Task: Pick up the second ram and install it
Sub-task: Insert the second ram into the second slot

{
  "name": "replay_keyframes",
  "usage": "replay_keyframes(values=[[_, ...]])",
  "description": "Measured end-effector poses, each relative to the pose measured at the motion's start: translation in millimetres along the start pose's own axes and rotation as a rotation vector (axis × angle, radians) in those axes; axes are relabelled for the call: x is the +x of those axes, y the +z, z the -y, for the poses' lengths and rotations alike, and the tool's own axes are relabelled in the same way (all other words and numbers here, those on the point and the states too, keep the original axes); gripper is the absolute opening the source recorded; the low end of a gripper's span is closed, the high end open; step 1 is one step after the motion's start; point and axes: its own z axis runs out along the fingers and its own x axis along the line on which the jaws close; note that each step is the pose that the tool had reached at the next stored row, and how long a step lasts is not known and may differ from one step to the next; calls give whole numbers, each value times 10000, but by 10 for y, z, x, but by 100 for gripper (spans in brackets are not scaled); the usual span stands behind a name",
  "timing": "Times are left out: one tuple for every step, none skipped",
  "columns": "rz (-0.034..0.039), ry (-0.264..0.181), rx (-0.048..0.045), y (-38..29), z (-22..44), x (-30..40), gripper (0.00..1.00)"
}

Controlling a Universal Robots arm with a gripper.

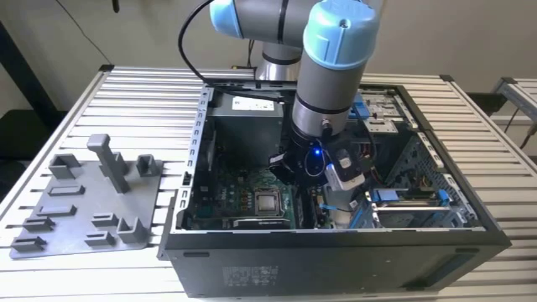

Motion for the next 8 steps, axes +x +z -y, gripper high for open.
replay_keyframes(values=[[0,0,1,0,0,0,14],[0,0,1,0,0,0,14],[0,1,3,0,0,0,14],[0,1,5,0,0,0,14],[0,1,5,0,0,0,14],[0,1,6,0,0,0,14],[0,1,7,0,0,0,14],[0,-1,7,0,0,0,14]])
